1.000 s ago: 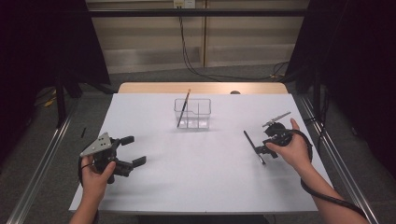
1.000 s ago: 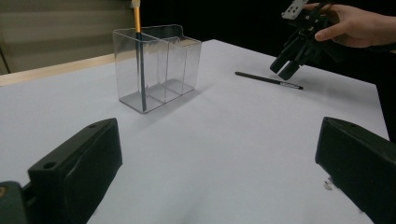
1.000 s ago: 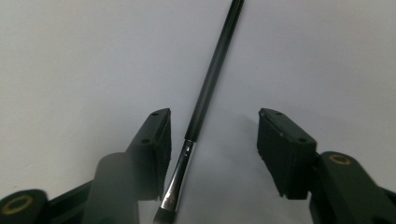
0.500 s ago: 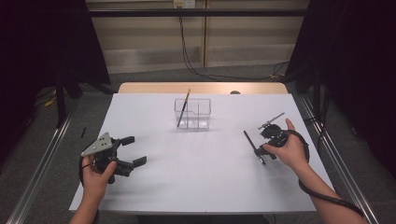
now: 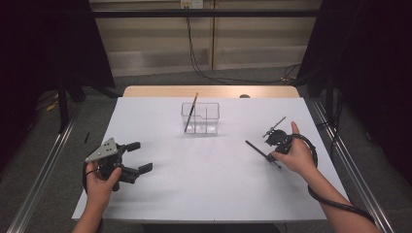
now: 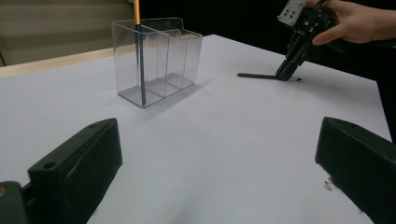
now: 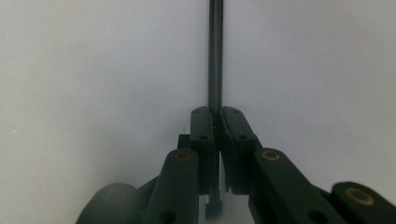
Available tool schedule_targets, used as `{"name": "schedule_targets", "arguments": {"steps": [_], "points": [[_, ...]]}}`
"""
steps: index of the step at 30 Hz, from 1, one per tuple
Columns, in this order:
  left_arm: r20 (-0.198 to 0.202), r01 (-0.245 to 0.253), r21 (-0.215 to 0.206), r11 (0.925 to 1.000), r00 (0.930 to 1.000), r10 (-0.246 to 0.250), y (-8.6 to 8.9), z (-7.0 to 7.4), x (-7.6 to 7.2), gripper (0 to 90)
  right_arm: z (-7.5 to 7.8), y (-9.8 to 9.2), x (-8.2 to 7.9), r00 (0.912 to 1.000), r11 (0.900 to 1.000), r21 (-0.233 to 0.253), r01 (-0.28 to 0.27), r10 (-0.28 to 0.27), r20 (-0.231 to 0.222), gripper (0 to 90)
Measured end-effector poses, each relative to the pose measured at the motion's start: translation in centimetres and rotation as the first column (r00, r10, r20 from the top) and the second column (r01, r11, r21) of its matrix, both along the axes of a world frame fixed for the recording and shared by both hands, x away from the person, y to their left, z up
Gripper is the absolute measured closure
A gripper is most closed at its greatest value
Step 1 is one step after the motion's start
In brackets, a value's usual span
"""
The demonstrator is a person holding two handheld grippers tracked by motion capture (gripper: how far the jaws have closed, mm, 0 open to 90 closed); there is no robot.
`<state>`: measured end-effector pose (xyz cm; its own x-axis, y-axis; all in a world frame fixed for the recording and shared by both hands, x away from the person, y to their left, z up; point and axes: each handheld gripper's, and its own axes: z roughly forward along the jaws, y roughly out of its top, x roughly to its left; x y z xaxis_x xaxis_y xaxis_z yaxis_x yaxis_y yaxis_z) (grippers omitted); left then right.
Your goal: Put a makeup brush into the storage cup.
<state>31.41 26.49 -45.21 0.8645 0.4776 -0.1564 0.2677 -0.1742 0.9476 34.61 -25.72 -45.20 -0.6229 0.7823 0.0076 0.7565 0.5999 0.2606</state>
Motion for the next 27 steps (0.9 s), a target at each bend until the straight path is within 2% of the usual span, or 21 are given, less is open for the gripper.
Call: {"name": "schedule_targets", "arguments": {"steps": [4, 8, 13, 18, 22, 27], "points": [[0.000, -0.001, 0.000, 1.0000, 1.0000, 0.001, -0.06, 0.01, 0.00, 0.5, -0.07, -0.39, 0.32, 0.9997, 1.000, 0.028, 0.010, -0.010, -0.024, 83.3], [0.000, 0.000, 0.008, 1.0000, 1.0000, 0.000, -0.07, -0.01, 0.03, 0.5, -0.20, -0.86, 0.19, 0.9998, 0.998, 0.059, -0.016, 0.017, -0.010, 82.7], [-0.001, 0.001, 0.007, 1.0000, 1.0000, 0.000, -0.07, -0.01, 0.07, 0.5, -0.19, -0.77, 0.11, 0.9998, 0.998, 0.051, -0.021, 0.021, -0.001, 84.2], [-0.001, 0.001, 0.006, 1.0000, 1.0000, -0.001, -0.10, -0.03, 0.12, 0.7, -0.10, -0.76, 0.38, 0.9991, 0.998, 0.061, 0.025, -0.022, -0.037, 84.5], [-0.001, 0.001, 0.001, 1.0000, 1.0000, -0.001, -0.08, 0.02, 0.10, 0.6, -0.07, -0.96, 0.47, 0.9988, 0.997, 0.075, 0.024, -0.020, -0.044, 84.5], [-0.002, -0.003, -0.008, 1.0000, 1.0000, 0.003, -0.02, 0.02, 0.09, 0.7, 0.00, -0.87, 0.41, 0.9995, 0.998, 0.063, -0.008, 0.010, -0.031, 84.5]]}}
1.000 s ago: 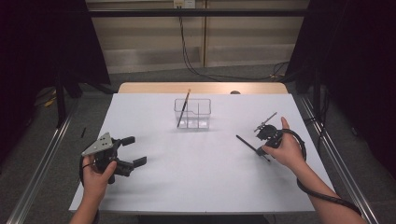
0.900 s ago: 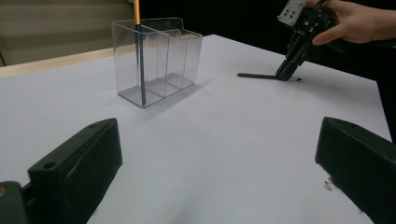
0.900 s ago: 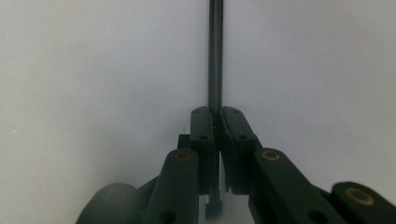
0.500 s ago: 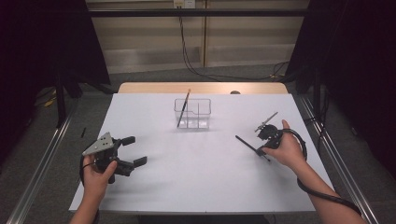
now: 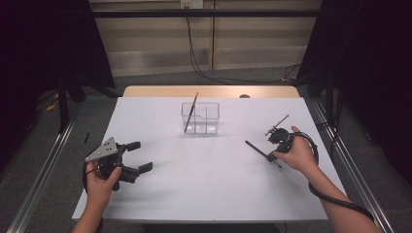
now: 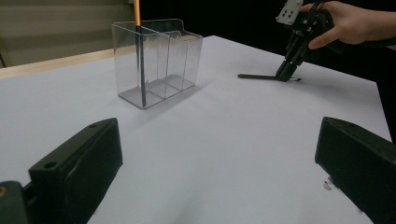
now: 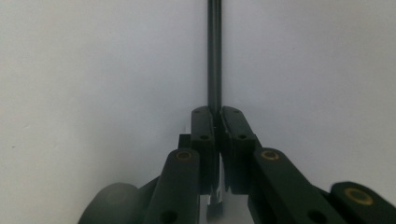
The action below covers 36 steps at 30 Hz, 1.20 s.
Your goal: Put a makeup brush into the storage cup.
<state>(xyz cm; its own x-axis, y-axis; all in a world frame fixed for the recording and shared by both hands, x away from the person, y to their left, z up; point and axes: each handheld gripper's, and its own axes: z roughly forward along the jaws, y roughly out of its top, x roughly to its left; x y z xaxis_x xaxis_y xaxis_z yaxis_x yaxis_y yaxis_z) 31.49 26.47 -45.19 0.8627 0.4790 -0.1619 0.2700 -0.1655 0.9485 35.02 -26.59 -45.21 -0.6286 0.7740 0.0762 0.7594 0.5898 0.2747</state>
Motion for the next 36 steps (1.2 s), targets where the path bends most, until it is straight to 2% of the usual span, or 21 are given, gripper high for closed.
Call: {"name": "schedule_targets", "arguments": {"steps": [10, 18, 28, 29, 36], "points": [[0.006, 0.006, 0.002, 1.0000, 1.0000, -0.006, -0.1, 0.1, 0.0, 0.7, 1.3, 0.9, -0.4, 0.9960, 0.997, 0.009, -0.080, 0.080, 0.040, 84.5], [0.006, 0.008, 0.001, 1.0000, 0.9999, -0.008, -0.3, 0.1, 0.1, 0.7, 2.3, 2.0, -0.7, 0.9872, 0.989, 0.026, -0.149, 0.147, 0.062, 84.5], [0.001, 0.014, 0.010, 0.9999, 0.9999, -0.014, -0.5, 0.0, 0.1, 0.7, 3.0, 4.1, -1.0, 0.9678, 0.969, 0.045, -0.242, 0.238, 0.081, 84.5], [0.002, 0.014, 0.009, 0.9999, 0.9999, -0.014, -0.5, 0.0, 0.1, 0.6, 3.0, 4.2, -1.0, 0.9643, 0.966, 0.043, -0.255, 0.251, 0.084, 84.5], [-0.005, 0.013, -0.015, 0.9998, 0.9999, -0.013, -0.8, 0.1, 0.1, 0.6, 3.4, 5.3, -1.0, 0.9539, 0.956, 0.053, -0.290, 0.284, 0.097, 84.5]]}}
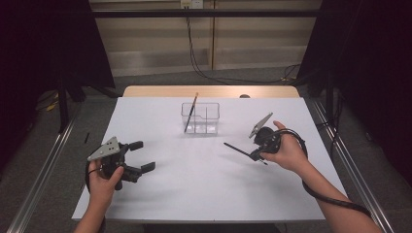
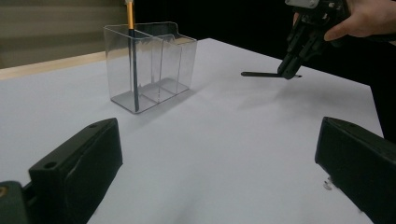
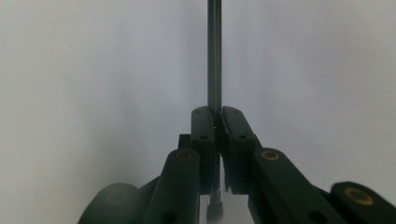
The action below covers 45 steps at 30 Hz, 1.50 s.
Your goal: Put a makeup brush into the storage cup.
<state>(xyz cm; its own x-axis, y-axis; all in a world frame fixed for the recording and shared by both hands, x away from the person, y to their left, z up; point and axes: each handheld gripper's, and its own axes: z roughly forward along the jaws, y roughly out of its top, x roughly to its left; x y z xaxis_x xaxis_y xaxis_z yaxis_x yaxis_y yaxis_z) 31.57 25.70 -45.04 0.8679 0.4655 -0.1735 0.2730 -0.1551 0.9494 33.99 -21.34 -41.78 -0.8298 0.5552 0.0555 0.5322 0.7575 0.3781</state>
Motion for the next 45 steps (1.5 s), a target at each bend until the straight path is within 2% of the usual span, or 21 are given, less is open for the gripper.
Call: {"name": "schedule_targets", "arguments": {"steps": [8, 19, 29, 34, 39, 45], "points": [[-0.002, 0.001, -0.009, 1.0000, 1.0000, -0.001, -0.3, 0.1, 0.1, 0.6, 0.3, 1.1, -0.1, 0.9989, 0.999, 0.013, -0.047, 0.047, -0.003, 84.5], [-0.004, 0.029, -0.010, 0.9995, 0.9996, -0.029, -1.7, 0.3, 0.5, 0.6, 0.4, 2.6, -0.3, 0.9947, 0.994, 0.035, -0.103, 0.103, -0.007, 84.5], [-0.006, 0.051, -0.003, 0.9987, 0.9987, -0.051, -2.8, 0.5, 1.0, 0.6, 0.4, 3.3, -0.5, 0.9910, 0.990, 0.045, -0.132, 0.133, -0.015, 84.4], [-0.003, 0.058, 0.006, 0.9983, 0.9983, -0.058, -2.9, 0.5, 1.2, 0.6, 0.3, 3.7, -0.7, 0.9878, 0.987, 0.044, -0.153, 0.154, -0.021, 84.4], [-0.004, 0.062, -0.003, 0.9981, 0.9981, -0.062, -3.2, 0.7, 1.3, 0.6, 0.4, 4.4, -0.9, 0.9844, 0.984, 0.044, -0.174, 0.175, -0.017, 84.4], [0.004, 0.082, 0.012, 0.9965, 0.9966, -0.082, -3.8, 1.1, 1.5, 0.6, 0.5, 5.3, -1.1, 0.9800, 0.979, 0.049, -0.197, 0.198, -0.017, 84.4]]}}
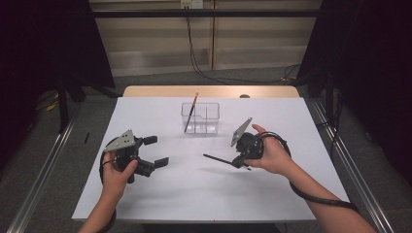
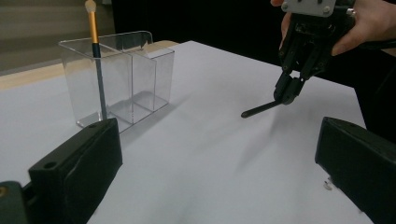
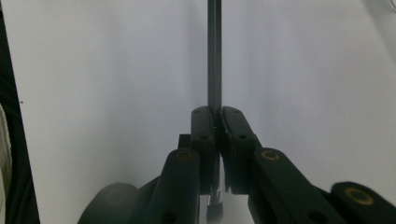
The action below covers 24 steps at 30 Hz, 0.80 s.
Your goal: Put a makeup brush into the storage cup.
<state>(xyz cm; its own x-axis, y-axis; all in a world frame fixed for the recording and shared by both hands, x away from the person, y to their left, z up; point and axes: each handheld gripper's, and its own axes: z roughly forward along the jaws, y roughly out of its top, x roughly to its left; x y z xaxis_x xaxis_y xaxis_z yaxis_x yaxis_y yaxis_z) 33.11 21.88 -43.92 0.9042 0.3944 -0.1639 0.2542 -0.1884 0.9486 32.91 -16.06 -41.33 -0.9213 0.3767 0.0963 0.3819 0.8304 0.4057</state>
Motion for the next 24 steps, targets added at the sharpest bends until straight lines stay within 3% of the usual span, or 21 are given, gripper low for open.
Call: {"name": "schedule_targets", "arguments": {"steps": [24], "points": [[0.007, 0.084, 0.022, 0.9962, 0.9964, -0.084, -4.7, 0.5, 1.5, 0.5, 0.0, 1.3, -0.2, 0.9985, 0.999, 0.000, -0.055, 0.055, -0.006, 84.4]]}}
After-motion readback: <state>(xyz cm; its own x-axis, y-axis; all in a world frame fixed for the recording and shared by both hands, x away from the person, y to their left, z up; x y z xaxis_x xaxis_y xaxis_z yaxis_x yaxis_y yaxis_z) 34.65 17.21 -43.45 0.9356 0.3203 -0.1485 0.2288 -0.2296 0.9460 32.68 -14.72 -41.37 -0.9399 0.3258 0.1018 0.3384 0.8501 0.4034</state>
